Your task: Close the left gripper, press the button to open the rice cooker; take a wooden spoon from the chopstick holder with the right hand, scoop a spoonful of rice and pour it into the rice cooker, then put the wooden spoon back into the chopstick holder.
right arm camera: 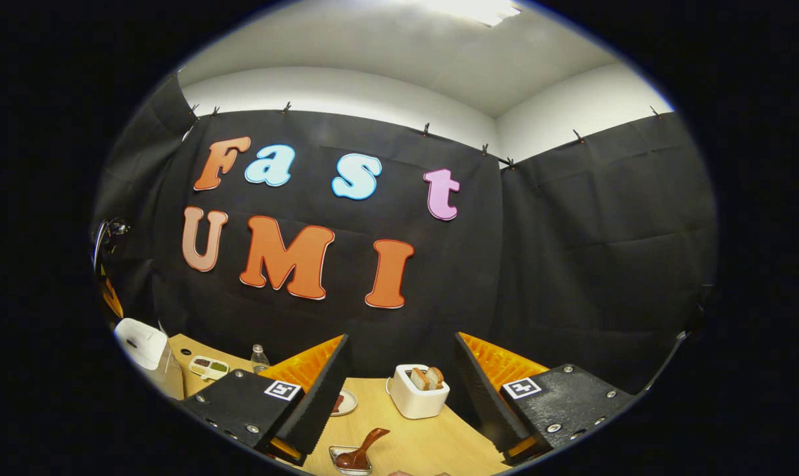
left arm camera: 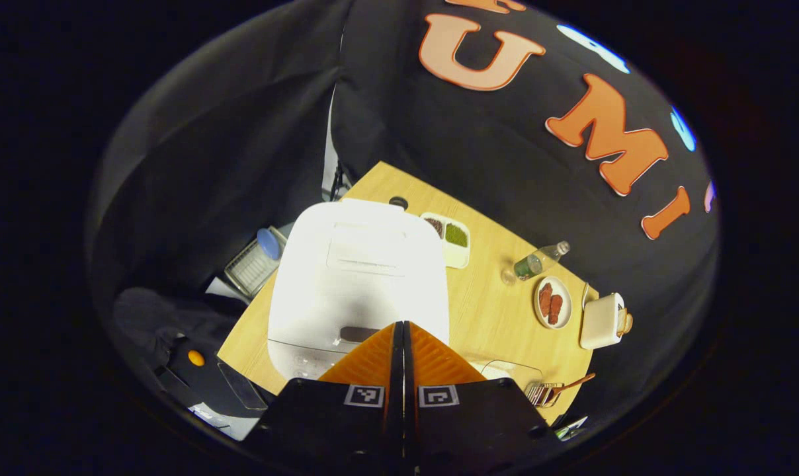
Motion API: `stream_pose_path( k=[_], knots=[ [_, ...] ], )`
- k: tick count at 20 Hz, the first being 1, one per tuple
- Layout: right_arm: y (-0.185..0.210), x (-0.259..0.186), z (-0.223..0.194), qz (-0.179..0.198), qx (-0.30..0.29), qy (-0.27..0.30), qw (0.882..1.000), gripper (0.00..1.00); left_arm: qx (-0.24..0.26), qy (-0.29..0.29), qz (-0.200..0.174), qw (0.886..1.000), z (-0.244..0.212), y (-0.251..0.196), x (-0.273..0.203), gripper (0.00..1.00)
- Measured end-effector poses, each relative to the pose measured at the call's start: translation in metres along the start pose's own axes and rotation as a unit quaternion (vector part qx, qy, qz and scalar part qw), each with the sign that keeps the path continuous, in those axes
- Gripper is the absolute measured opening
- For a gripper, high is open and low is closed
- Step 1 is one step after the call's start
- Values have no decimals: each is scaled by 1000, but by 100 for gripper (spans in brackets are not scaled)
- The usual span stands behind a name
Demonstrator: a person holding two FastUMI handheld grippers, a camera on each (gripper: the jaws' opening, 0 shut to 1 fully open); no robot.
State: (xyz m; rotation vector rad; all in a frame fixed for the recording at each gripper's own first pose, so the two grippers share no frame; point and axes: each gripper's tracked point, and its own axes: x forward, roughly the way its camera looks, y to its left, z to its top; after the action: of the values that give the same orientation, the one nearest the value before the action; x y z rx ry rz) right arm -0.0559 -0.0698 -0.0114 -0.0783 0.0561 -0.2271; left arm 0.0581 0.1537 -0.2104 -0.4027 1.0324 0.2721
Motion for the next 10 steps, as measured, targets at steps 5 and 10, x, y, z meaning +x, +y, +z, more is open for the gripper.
stream_pose_path(
  k=[5,10],
  knots=[
    [-1,-9,-21,-25,5,30,999,95,4,57,16,998,-16,18,44,6],
    [5,-12,-34,-36,2,48,998,95,9,87,22,996,-30,26,73,6]
  ],
)
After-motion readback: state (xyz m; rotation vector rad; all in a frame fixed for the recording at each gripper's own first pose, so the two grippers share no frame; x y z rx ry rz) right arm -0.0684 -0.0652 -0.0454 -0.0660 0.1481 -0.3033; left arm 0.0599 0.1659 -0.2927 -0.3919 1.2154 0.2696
